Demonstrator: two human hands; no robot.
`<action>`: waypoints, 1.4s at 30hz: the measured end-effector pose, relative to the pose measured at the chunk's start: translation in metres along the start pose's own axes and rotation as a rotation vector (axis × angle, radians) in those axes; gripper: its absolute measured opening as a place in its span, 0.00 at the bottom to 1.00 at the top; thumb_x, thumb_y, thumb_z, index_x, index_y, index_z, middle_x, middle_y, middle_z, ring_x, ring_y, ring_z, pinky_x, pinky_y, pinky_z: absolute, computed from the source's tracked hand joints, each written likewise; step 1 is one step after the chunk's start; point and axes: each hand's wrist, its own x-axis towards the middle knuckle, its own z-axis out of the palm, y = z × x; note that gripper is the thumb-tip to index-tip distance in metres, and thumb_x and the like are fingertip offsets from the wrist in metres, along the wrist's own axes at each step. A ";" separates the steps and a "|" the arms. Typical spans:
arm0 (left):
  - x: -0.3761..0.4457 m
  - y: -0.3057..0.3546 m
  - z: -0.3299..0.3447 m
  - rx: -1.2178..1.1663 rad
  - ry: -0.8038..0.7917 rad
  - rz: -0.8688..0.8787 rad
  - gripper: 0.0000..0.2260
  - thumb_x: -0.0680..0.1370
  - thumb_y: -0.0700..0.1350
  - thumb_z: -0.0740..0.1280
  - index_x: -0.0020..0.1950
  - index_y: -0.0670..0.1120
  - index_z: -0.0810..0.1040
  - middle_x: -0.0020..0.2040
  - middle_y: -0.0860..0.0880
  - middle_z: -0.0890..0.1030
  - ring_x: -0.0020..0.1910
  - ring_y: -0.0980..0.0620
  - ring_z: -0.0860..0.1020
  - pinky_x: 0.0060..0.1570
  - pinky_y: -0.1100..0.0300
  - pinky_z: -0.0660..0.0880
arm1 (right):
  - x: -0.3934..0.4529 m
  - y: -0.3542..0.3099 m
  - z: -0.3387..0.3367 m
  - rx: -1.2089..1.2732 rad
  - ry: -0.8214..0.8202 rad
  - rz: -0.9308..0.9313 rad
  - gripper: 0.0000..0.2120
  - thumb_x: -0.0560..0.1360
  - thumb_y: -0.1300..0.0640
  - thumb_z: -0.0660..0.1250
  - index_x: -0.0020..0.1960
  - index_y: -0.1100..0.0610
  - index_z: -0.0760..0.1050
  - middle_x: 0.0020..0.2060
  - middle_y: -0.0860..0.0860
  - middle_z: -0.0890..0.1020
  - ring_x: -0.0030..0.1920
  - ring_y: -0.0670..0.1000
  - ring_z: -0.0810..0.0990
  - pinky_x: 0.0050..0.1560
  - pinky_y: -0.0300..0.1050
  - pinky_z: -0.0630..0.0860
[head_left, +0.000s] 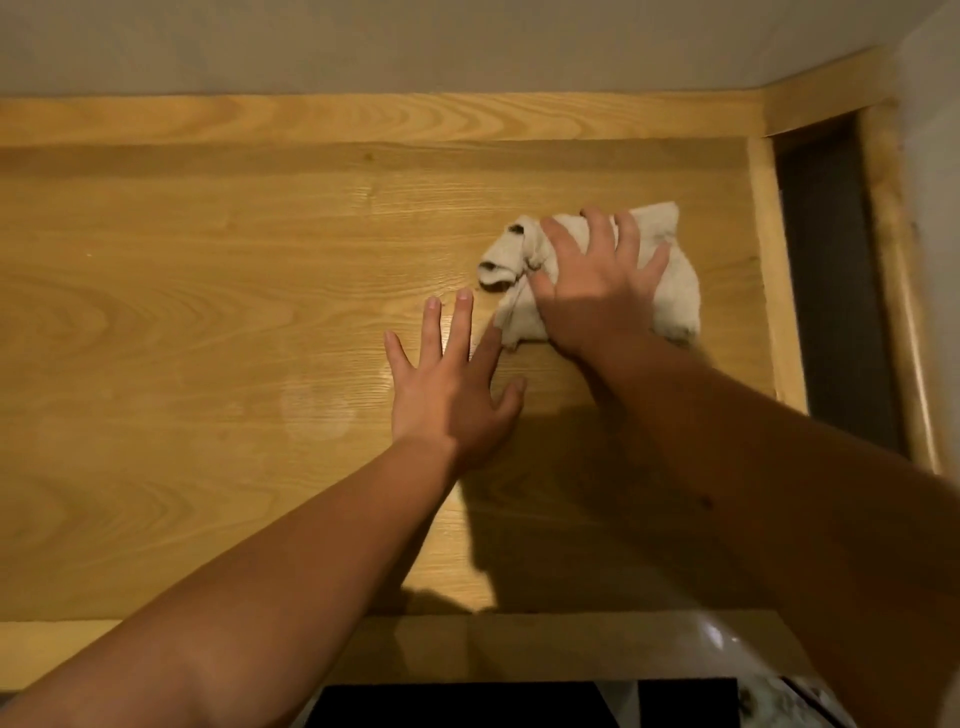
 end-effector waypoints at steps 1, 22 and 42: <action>0.000 0.000 0.000 0.002 -0.009 -0.001 0.32 0.77 0.68 0.49 0.80 0.59 0.53 0.83 0.49 0.46 0.81 0.42 0.41 0.71 0.27 0.45 | 0.012 0.000 -0.001 -0.013 -0.010 -0.004 0.28 0.73 0.34 0.53 0.72 0.39 0.63 0.74 0.53 0.66 0.75 0.61 0.58 0.67 0.76 0.52; -0.001 -0.002 0.001 -0.020 0.034 0.022 0.33 0.77 0.69 0.52 0.80 0.58 0.54 0.83 0.49 0.48 0.81 0.42 0.43 0.71 0.28 0.45 | 0.131 -0.009 -0.016 -0.062 -0.072 -0.016 0.29 0.76 0.35 0.48 0.75 0.43 0.56 0.74 0.58 0.62 0.73 0.63 0.59 0.67 0.74 0.54; -0.010 0.007 -0.014 -0.040 -0.004 -0.018 0.31 0.77 0.66 0.51 0.80 0.60 0.55 0.83 0.48 0.51 0.81 0.43 0.46 0.73 0.30 0.45 | -0.283 0.054 -0.029 0.014 -0.124 -0.042 0.33 0.74 0.35 0.59 0.76 0.42 0.60 0.72 0.53 0.67 0.72 0.62 0.64 0.68 0.72 0.55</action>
